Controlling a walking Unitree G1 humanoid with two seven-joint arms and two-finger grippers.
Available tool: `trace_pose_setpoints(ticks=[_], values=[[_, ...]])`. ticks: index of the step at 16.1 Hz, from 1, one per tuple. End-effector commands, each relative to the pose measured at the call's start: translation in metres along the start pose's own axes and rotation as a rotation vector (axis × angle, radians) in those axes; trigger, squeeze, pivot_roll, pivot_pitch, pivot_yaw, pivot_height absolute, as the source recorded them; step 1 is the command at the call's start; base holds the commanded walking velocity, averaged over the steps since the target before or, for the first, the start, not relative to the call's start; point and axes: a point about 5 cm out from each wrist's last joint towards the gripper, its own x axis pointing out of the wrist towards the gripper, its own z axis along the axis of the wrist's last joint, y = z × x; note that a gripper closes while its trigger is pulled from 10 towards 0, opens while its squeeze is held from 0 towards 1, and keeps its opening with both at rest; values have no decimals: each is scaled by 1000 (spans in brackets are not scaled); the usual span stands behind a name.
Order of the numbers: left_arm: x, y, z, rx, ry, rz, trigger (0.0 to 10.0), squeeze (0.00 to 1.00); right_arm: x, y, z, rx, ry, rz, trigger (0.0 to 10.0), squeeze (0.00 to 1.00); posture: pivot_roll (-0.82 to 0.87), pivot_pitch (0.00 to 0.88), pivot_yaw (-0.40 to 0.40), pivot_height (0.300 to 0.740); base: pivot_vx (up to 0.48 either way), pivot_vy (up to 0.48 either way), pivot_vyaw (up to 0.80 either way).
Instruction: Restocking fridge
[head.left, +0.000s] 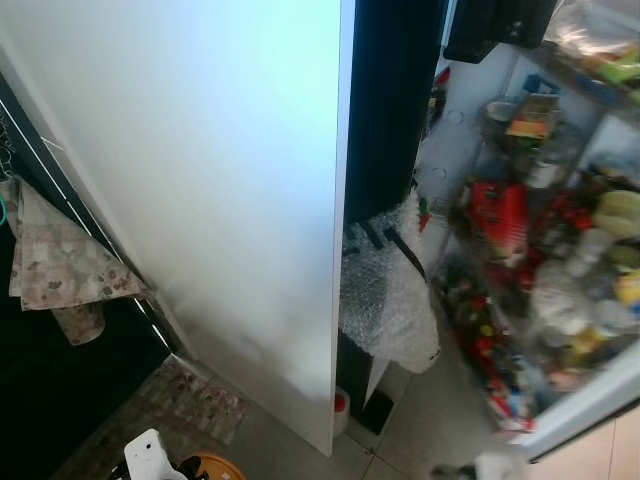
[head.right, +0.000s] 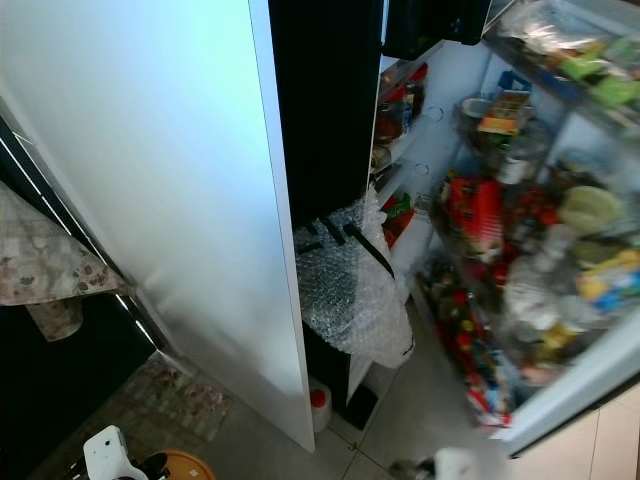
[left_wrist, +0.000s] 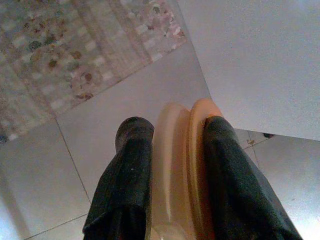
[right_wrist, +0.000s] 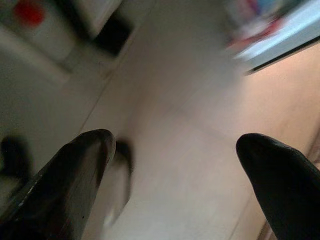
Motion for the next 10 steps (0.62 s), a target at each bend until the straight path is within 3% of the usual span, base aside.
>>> trace_pose_setpoints(ticks=[1, 3, 7, 10], values=[[-1, 5, -5, 14, 29, 22, 10000, 0, -1, 3, -10, -11, 56, 15, 10000, 0, -53, 0, 44, 740, 0, 0, 0], [-1, 4, -5, 24, 32, 22, 10000, 0, -2, 8, -18, -52, 94, 34, 10000, 0, -49, 0, 47, 740, 0, 0, 0], [-1, 4, -6, 78, 41, 31, 10000, 0, 0, 27, -8, -13, 85, 61, 10000, 0, -45, 0, 49, 740, 0, 0, 0], [-1, 3, -8, 86, 50, 32, 10000, 0, 0, 48, -4, -37, 91, 86, 10000, 0, -46, 0, 51, 740, 0, -252, 0]])
